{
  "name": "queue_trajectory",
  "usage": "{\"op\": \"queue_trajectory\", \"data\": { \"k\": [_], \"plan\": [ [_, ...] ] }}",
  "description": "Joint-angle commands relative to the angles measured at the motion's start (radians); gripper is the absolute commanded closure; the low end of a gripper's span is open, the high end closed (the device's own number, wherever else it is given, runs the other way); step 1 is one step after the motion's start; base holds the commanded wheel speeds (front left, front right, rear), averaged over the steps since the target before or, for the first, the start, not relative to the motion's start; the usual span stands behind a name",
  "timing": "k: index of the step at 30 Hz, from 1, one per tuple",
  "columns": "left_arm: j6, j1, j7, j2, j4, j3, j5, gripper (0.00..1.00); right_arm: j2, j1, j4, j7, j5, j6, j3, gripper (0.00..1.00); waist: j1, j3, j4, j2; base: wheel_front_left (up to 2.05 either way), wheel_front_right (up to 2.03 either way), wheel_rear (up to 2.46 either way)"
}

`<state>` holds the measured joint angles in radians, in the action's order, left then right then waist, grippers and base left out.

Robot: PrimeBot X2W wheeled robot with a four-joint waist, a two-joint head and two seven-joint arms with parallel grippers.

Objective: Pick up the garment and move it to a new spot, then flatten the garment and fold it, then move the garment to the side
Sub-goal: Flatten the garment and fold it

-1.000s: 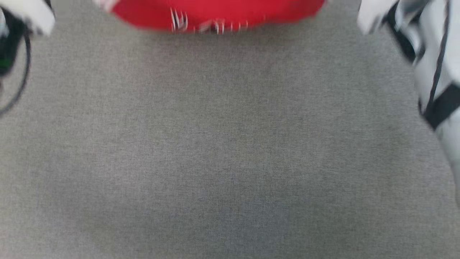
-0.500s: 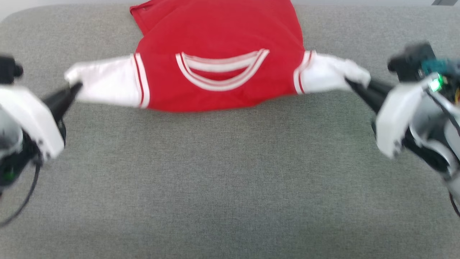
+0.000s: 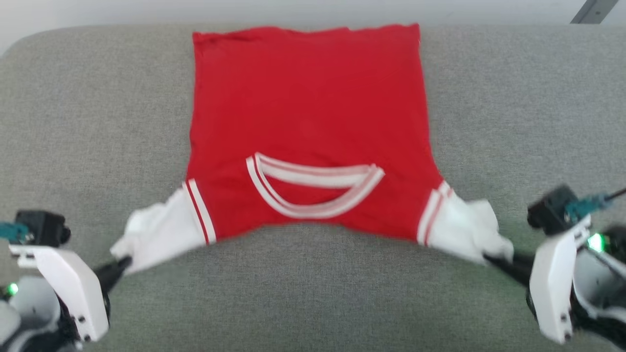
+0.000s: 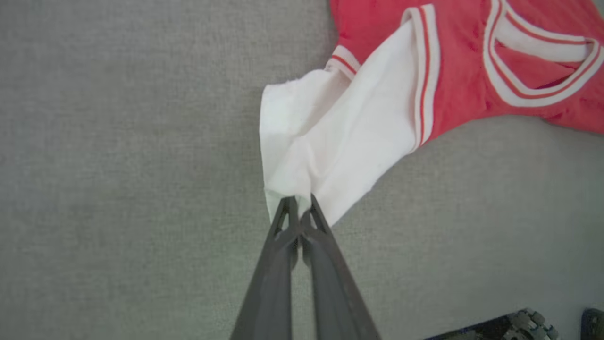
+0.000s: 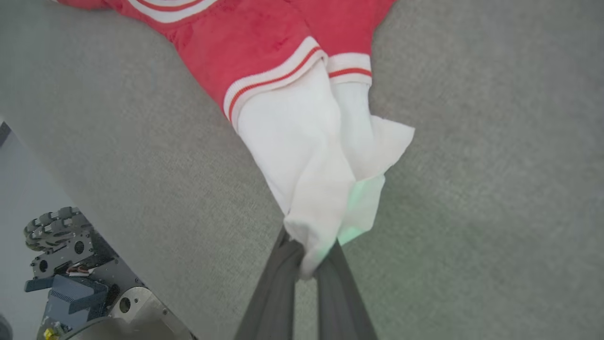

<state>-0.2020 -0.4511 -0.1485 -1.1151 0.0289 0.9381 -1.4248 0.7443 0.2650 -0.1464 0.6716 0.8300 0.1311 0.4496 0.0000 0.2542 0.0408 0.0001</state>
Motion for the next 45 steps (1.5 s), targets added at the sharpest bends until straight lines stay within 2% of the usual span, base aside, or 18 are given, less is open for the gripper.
{"op": "queue_trajectory", "data": {
  "k": [1, 8, 16, 17, 19, 20, 24, 27, 32, 35, 38, 45],
  "plan": [
    [-0.024, 0.035, -0.001, -0.009, 0.028, 0.007, -0.021, 1.00, 0.001, -0.064, -0.020, 0.048, 0.014, -0.001, -0.020, 1.00, 0.0000, -0.006, 0.001, -0.0001, 0.00, 0.00, 0.00],
    [-0.079, 0.130, -0.006, -0.013, 0.093, 0.039, -0.078, 1.00, -0.046, -0.242, -0.074, 0.172, 0.035, -0.001, -0.099, 1.00, 0.0000, -0.011, -0.001, -0.0001, 0.00, 0.00, 0.00],
    [-0.058, 0.149, 0.013, 0.029, 0.097, 0.056, -0.071, 1.00, -0.106, -0.304, -0.051, 0.181, -0.021, -0.001, -0.127, 1.00, 0.0000, -0.004, 0.009, -0.0001, 0.00, 0.00, 0.00],
    [-0.054, 0.144, 0.019, 0.034, 0.093, 0.054, -0.067, 1.00, -0.110, -0.301, -0.046, 0.172, -0.036, -0.001, -0.127, 0.87, 0.0000, -0.003, 0.011, -0.0001, 0.00, 0.00, 0.00],
    [-0.048, 0.134, 0.031, 0.044, 0.085, 0.047, -0.062, 1.00, -0.123, -0.289, -0.038, 0.154, -0.049, -0.001, -0.132, 0.09, 0.0000, -0.003, 0.017, -0.0001, 0.00, 0.00, 0.00],
    [-0.044, 0.131, 0.037, 0.049, 0.081, 0.045, -0.061, 1.00, -0.124, -0.284, -0.039, 0.155, -0.052, -0.001, -0.131, 0.00, 0.0000, -0.004, 0.018, -0.0001, 0.00, 0.00, 0.00],
    [-0.034, 0.129, 0.076, 0.057, 0.078, 0.026, -0.062, 1.00, -0.118, -0.253, -0.075, 0.143, -0.078, -0.001, -0.160, 0.00, 0.0000, -0.003, 0.018, -0.0001, 0.00, 0.00, 0.00],
    [-0.030, 0.137, 0.107, 0.056, 0.081, 0.012, -0.058, 1.00, -0.138, -0.226, -0.122, 0.154, -0.097, -0.001, -0.204, 0.00, 0.0000, 0.002, 0.018, -0.0001, 0.00, 0.00, 0.00],
    [-0.021, 0.135, 0.136, 0.061, 0.091, 0.000, -0.055, 1.00, -0.214, -0.142, -0.192, 0.175, -0.157, -0.001, -0.309, 0.00, 0.0000, 0.024, 0.025, -0.0001, 0.00, 0.00, 0.00],
    [-0.015, 0.115, 0.141, 0.068, 0.094, -0.005, -0.040, 1.00, -0.273, -0.047, -0.180, 0.174, -0.214, -0.001, -0.350, 0.00, 0.0000, 0.045, 0.037, -0.0001, 0.00, 0.00, 0.00],
    [-0.006, 0.087, 0.132, 0.084, 0.093, -0.005, -0.021, 1.00, -0.317, 0.066, -0.117, 0.154, -0.255, -0.001, -0.359, 0.00, 0.0000, 0.070, 0.053, -0.0001, 0.00, 0.00, 0.00],
    [0.027, 0.006, 0.102, 0.142, 0.068, 0.004, 0.028, 1.00, -0.326, 0.353, 0.170, 0.081, -0.348, -0.001, -0.352, 0.00, 0.0000, 0.134, 0.116, -0.0001, 0.00, 0.00, 0.00]
  ]
}}
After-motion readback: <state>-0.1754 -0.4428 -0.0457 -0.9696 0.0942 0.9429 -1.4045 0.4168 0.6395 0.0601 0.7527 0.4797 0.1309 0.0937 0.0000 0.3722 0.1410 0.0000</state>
